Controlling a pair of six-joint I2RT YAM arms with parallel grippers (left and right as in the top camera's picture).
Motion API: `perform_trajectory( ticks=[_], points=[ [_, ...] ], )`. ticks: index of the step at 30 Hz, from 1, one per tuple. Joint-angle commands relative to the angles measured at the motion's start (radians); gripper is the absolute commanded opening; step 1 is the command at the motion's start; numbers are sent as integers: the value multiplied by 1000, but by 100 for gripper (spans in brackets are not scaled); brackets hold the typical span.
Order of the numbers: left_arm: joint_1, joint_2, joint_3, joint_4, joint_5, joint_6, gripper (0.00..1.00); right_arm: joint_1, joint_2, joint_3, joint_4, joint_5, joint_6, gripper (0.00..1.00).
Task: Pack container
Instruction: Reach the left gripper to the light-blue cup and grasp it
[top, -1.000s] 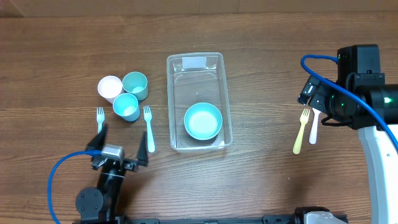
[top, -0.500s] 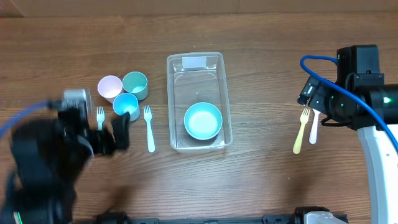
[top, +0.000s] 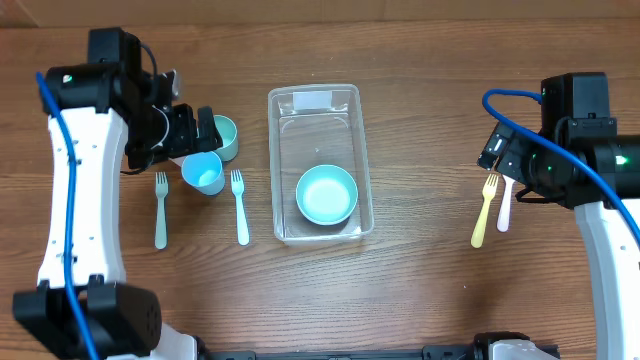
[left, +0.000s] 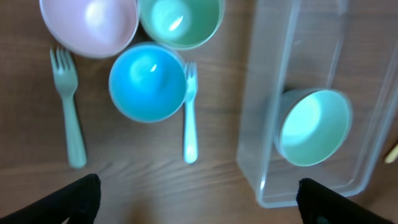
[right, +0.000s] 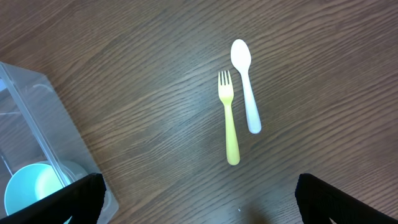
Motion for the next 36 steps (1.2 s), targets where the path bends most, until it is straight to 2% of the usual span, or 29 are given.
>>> perform_trajectory(
  ticks=[1,4,8,10,14,18,22,26,29,33,36],
  points=[
    [-1,42,24,-34,-176,-92,91,-3,-4,7,3,2,1,100],
    [-2,43,24,-29,-230,-203,89,-3,-4,7,3,2,1,100],
    [-3,43,5,24,-279,-215,82,-3,-4,7,3,3,1,100],
    [-3,43,-37,64,-284,-213,82,-3,-4,7,3,2,1,100],
    [-3,-6,-232,207,-290,-214,80,-3,-4,7,3,3,1,100],
    [-1,-152,-496,437,-270,-221,81,-3,-4,7,3,2,1,100],
    [-2,-234,-580,517,-270,-220,83,-3,-4,7,3,2,1,100],
    [-3,-217,-580,557,-271,-222,73,-3,-4,7,3,2,1,100],
    [0,-208,-580,588,-275,-288,55,-3,-4,7,3,2,1,100],
    [-1,-208,-581,607,-271,-327,52,-3,-4,7,3,3,1,100],
    [-1,-202,-584,612,-274,-326,46,-3,-4,7,3,2,1,100]
  ],
)
